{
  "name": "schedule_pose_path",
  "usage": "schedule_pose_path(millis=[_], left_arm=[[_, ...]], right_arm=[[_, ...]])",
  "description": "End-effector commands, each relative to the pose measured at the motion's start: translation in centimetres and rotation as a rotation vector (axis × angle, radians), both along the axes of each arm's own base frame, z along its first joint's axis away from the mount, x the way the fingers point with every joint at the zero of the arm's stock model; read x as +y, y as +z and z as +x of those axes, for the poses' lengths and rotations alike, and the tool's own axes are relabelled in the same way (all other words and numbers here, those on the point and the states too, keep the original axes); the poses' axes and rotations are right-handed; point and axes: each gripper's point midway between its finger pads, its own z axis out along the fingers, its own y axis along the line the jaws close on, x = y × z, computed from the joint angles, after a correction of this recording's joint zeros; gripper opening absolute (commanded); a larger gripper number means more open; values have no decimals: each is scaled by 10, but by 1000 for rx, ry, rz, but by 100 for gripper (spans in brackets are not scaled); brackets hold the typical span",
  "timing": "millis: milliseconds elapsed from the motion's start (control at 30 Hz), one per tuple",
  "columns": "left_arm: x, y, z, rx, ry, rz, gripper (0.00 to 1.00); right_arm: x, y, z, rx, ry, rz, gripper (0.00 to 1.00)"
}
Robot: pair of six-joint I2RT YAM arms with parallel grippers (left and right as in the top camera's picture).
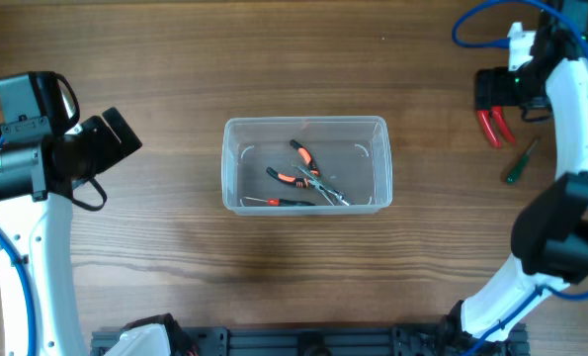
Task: Pack container
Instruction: 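Move the right gripper to the red shears and grasp them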
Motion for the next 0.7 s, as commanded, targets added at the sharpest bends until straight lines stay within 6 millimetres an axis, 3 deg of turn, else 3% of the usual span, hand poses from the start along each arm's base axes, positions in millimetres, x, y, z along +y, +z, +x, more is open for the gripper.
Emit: schedule_pose_path(millis=[0,100,267,567,667], left_arm=[[-1,3,3,-13,12,-19,100],[-1,3,3,-13,11,-20,100],[-1,3,3,-13,11,-20,100],[-1,3,3,-13,11,-20,100],[-1,3,3,-12,11,-20,100]], right_arm=[[6,-44,1,87,29,37,100],[6,-74,0,148,28,53,100],[8,-107,1,192,31,79,100],[11,-131,2,216,31,100,100],[12,-143,-2,239,20,108,93]])
